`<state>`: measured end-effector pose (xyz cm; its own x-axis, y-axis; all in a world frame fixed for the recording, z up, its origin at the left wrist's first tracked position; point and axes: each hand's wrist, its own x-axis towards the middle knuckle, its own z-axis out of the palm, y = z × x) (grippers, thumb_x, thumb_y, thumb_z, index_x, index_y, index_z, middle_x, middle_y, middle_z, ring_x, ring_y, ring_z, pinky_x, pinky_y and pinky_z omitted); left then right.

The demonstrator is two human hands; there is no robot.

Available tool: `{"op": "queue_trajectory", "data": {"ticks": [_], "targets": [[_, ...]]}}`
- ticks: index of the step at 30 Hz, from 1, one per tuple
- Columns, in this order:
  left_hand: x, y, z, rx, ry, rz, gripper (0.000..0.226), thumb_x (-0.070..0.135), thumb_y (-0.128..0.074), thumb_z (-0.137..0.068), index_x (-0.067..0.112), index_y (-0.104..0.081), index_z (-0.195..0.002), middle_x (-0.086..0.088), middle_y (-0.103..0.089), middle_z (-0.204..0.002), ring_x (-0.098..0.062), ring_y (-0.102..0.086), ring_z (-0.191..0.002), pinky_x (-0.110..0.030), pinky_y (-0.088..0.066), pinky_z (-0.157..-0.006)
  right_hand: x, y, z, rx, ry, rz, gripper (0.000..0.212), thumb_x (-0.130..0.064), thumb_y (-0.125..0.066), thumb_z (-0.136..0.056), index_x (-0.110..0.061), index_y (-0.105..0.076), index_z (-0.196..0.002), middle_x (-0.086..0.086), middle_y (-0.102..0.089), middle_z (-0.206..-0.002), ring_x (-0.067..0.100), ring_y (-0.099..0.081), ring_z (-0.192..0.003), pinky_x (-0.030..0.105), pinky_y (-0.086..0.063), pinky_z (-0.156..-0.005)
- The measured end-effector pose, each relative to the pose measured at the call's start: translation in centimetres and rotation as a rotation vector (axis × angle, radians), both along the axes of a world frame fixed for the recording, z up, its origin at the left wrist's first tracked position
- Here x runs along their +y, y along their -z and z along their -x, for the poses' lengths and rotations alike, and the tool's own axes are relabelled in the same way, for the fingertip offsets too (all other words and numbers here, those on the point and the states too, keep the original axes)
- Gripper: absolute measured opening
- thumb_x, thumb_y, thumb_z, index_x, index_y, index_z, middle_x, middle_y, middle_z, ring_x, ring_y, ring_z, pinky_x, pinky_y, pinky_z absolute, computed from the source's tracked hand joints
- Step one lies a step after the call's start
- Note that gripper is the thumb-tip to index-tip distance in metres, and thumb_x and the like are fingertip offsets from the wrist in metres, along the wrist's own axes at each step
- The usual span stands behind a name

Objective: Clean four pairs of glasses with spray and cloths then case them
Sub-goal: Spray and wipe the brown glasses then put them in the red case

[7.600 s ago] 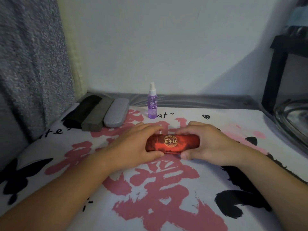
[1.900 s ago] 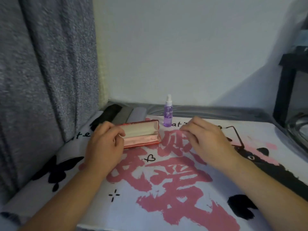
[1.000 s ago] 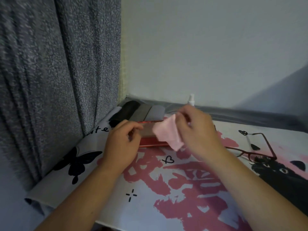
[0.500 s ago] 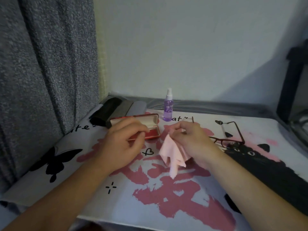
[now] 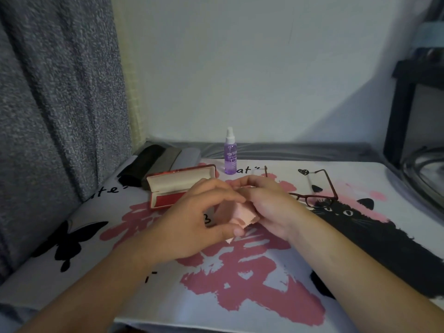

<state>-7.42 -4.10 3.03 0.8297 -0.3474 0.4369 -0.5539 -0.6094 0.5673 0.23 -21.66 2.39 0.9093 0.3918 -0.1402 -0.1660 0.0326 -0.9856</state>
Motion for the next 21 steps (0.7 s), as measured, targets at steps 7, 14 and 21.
{"op": "queue_trajectory", "data": {"ticks": [7,14,21], "targets": [[0.7,0.1,-0.4,-0.071,-0.005,-0.072,0.037,0.026,-0.081,-0.083,0.033,-0.072,-0.119,0.02,-0.059,-0.117,-0.014,-0.056,-0.121,-0.028,-0.047,-0.099,0.0,0.0,-0.2,0.017,-0.019,-0.033,0.012,-0.002,-0.062,-0.095,-0.005,-0.068,-0.104,0.016,-0.067,-0.087,0.028,-0.059,-0.076,0.034,-0.036,-0.059],[-0.4,0.1,-0.6,-0.068,0.0,0.026,0.017,0.026,-0.078,-0.086,0.028,-0.078,-0.102,0.014,-0.065,-0.107,-0.018,-0.063,-0.108,-0.039,-0.051,-0.094,-0.1,-0.1,0.1,0.02,-0.061,-0.015,0.014,0.002,-0.059,-0.094,-0.005,-0.067,-0.102,0.012,-0.069,-0.083,0.021,-0.063,-0.067,0.032,-0.041,-0.056],[-0.4,-1.9,-0.2,0.124,-0.072,0.282,0.014,0.006,-0.07,-0.092,0.018,-0.076,-0.088,0.001,-0.073,-0.092,-0.018,-0.07,-0.092,-0.037,-0.057,-0.088,-0.2,-0.2,0.1,0.038,-0.127,-0.008,0.013,0.002,-0.061,-0.094,-0.006,-0.066,-0.103,0.007,-0.07,-0.079,0.019,-0.066,-0.066,0.029,-0.049,-0.054]]}}
